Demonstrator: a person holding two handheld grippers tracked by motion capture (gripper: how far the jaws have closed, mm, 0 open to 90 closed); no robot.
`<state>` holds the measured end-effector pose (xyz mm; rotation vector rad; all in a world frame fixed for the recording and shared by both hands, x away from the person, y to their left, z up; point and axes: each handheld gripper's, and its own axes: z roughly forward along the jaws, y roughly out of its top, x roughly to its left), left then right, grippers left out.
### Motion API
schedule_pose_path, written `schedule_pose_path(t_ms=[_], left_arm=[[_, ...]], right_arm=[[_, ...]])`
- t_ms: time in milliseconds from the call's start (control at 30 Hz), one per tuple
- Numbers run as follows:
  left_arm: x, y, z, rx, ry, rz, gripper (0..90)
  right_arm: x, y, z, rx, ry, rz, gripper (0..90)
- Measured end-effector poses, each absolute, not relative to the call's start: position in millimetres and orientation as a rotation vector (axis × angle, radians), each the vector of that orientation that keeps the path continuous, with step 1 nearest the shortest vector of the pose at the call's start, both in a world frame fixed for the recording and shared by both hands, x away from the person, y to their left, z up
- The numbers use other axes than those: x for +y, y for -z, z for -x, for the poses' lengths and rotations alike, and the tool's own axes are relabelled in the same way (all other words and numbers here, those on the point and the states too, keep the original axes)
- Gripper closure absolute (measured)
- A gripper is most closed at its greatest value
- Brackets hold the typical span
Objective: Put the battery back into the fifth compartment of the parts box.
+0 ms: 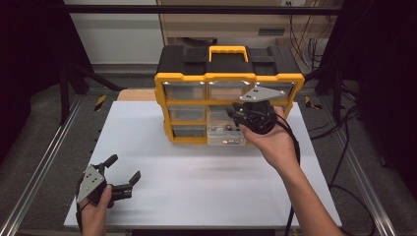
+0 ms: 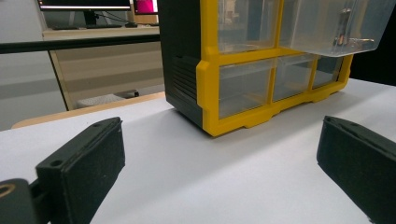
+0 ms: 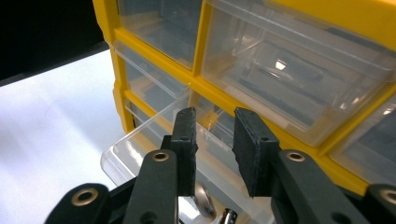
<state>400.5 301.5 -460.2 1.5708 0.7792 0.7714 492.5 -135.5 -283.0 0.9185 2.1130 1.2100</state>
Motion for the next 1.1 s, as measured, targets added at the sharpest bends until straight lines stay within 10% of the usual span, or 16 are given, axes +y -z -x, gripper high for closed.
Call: schedule_pose_path(t_ms=[400,867,1100], left_arm=[[301,460,-399,0.781,-0.774,-1.574,1.0],[300,461,-398,0.775,-0.775,-1.585,1.0],[300,461,-399,0.777,-0.775,-1.587,1.0]], right_arm=[[-146,275,-488,2.057,-1.278,-0.952,64.7],[-164,275,-478,1.898,-1.425,-1.057,15.7],[-182,276,-475,1.819,-1.462,-1.086,8.8]])
